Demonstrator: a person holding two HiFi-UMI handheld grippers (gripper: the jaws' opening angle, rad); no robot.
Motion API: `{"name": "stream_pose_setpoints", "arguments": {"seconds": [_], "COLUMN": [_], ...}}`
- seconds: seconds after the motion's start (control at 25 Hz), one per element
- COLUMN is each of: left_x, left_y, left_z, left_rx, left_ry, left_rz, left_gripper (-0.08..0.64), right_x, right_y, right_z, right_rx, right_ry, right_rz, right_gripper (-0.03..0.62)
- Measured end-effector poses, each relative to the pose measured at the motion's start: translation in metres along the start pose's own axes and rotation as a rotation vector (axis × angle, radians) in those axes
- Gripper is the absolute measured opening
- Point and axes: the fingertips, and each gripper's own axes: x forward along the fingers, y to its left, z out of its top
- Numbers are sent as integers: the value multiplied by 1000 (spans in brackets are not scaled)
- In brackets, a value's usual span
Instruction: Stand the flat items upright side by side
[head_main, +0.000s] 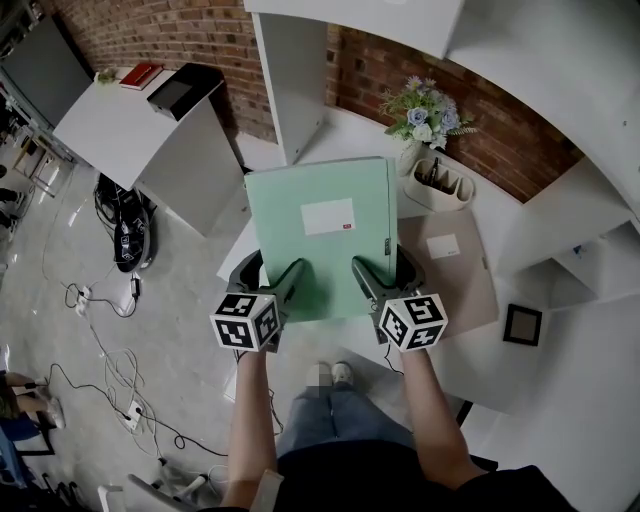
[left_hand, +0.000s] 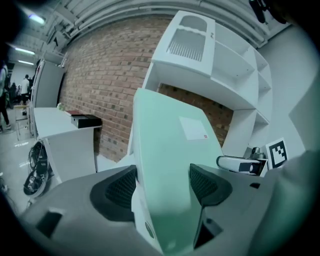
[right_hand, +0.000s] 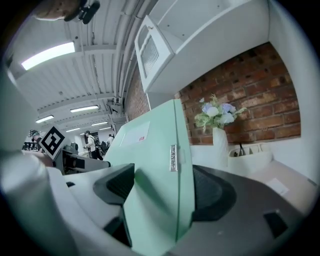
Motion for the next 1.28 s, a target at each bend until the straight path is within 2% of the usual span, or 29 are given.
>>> {"name": "stream_pose_setpoints", "arguments": {"seconds": [0.2,0.48,0.76,1.0,1.28], "left_x": [-10,-19,-15,-7,-3], "left_y": [-3,0,1,3,-3], "left_z": [7,-10,-13,-17,-21], "left_rx": [63,108,245,348,395], "left_ry": [-81,-172,-269,-301,-291], "left_rz": [9,37,62,82,76], "left_gripper": [316,316,316,316,316], "right_x": [-6,-12,-8,-4,-4], "right_y": [8,15,14,11,3], "right_z": [8,-5,-18,-34,-47], "right_rx": [-74,-154,-207,-221,-187], "right_ry": [-83,-126,-209,-223,-198], "right_rz": [9,25,-3,-23,-18], "right_gripper": [348,348,348,348,348]}}
